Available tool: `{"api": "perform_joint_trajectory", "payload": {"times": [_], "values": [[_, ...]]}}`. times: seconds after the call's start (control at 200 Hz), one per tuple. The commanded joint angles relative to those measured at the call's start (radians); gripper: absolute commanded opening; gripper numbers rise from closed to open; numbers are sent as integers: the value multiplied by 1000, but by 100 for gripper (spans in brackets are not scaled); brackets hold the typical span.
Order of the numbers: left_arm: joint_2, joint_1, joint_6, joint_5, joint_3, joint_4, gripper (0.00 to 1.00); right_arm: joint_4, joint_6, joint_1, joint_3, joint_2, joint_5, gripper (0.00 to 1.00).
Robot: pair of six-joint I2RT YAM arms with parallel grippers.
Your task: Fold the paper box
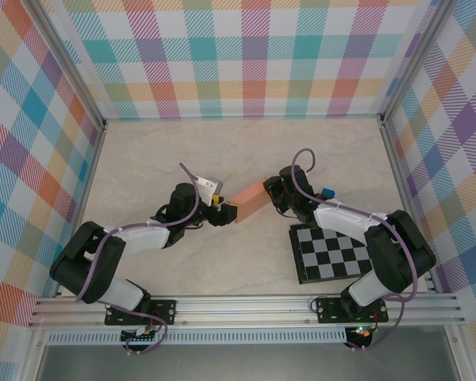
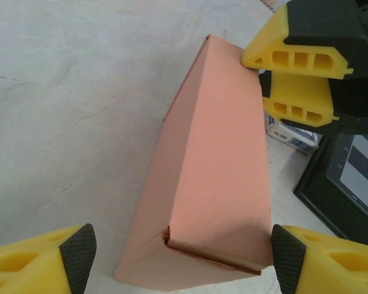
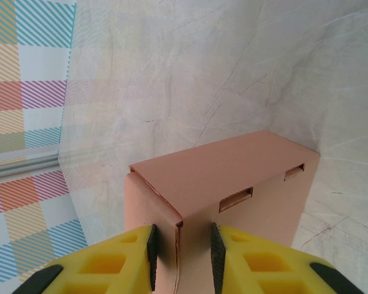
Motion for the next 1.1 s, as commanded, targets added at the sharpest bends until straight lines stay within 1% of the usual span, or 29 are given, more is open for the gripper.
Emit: {"api": "perform_joint_trajectory", "payload": {"times": [0.0,0.05,0.125,0.2,0.255,0.335,0.485,0.555,0.615,0.715,0.77,0.855,0.96,1.095], "values": [[14,0,45,37,-12,82,76,-159,-17,3,-30,45,-17,30],[39,-2,52,12,-31,89,76,-159,-20,2,-27,46,-15,30],[104,-1,37,-14,-53,155,75,-158,-20,2,-22,53,-17,30],[172,0,31,-15,-57,191,72,-156,-18,2,-16,64,-26,30],[212,2,10,-29,-68,227,71,-155,-20,2,-12,68,-31,30],[226,8,-1,-26,-73,247,71,-157,-25,0,-11,66,-30,30],[147,9,-10,-3,-89,241,70,-157,-30,-5,-15,60,-31,30],[73,6,-19,15,-97,247,70,-157,-34,-9,-13,60,-31,30],[-6,5,-20,10,-103,251,71,-161,-39,-10,-10,62,-33,30],[-117,14,0,-38,-77,192,74,-159,-40,-10,-6,70,-37,30],[-134,37,15,-3,-40,153,74,-157,-37,-10,-4,77,-40,30],[-94,64,42,40,28,95,75,-155,-37,-10,-2,84,-48,30],[-6,79,54,63,60,126,75,-161,-35,-10,0,82,-48,30],[96,85,51,51,46,185,74,-173,-38,-10,-2,69,-39,30]]}}
